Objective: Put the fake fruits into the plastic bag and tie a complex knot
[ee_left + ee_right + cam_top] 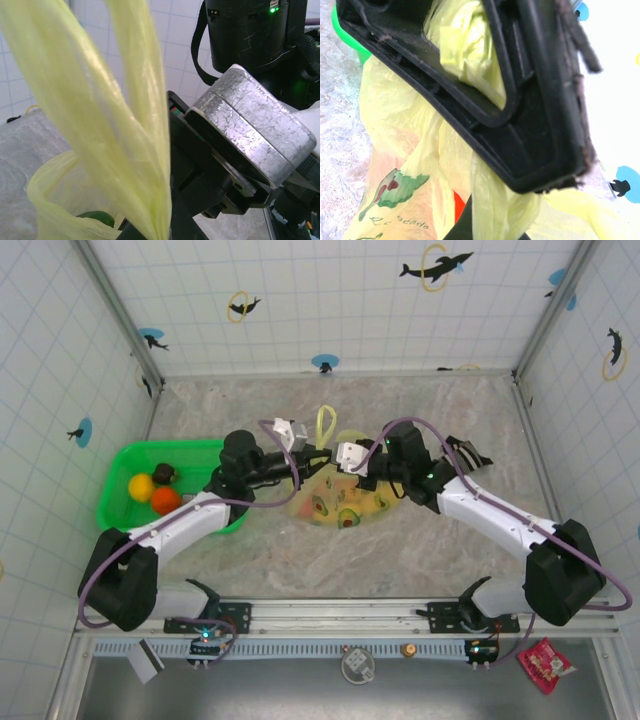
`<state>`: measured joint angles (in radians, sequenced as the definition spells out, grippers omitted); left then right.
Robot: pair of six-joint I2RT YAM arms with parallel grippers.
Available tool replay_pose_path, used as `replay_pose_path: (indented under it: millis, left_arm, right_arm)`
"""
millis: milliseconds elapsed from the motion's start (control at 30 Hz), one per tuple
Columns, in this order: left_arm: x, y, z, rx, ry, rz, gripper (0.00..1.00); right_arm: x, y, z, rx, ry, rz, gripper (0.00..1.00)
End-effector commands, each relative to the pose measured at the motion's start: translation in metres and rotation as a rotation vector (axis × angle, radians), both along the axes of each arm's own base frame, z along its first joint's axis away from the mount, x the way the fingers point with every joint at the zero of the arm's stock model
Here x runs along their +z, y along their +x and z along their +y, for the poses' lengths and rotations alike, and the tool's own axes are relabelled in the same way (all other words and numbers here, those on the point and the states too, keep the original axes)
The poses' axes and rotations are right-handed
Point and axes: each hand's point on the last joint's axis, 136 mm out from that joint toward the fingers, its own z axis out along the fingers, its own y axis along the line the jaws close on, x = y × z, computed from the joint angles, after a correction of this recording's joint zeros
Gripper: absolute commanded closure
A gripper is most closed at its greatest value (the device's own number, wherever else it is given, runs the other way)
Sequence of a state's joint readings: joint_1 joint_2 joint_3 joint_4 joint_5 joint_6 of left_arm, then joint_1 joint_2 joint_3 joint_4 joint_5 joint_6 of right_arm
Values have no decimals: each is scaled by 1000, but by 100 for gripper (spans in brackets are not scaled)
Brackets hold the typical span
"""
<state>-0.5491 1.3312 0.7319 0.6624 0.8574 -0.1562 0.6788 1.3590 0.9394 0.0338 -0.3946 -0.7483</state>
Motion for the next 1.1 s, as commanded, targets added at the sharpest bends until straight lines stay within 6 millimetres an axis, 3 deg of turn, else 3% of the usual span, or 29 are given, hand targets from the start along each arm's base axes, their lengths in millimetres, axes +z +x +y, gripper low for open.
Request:
replay_pose_path:
  millis: [0, 167, 367, 500, 600, 667, 733, 867, 1067]
  left_arm:
    - [9, -7, -2, -34, -21, -36, 100]
    - [12, -7, 1, -20, -29, -51, 100]
    - [15, -6, 2, -19, -38, -53, 100]
    - [16, -9, 0, -50, -42, -46, 100]
    - [17, -7, -1, -46, -33, -50, 100]
    - [16, -3, -3, -43, -1, -44, 77]
    - [14, 1, -5, -47, 42, -46, 61]
    - [17, 12, -13, -56, 74, -27, 51]
    - [16, 13, -20, -80, 83, -9, 45]
  right_arm:
    - [16, 5, 1, -7, 35, -42, 100]
    - [17, 8, -16, -30, 37, -60, 82]
    - [28, 5, -29, -5, 83, -42, 80]
    - [22, 5, -27, 11, 73, -17, 85]
    - [22, 3, -24, 31, 79, -6, 100]
    - [26, 5, -25, 17, 80, -16, 100]
    - [34, 7, -28, 5, 91, -34, 100]
    - [49, 5, -32, 10, 119, -34, 100]
    - [56, 9, -37, -32, 133, -47, 100]
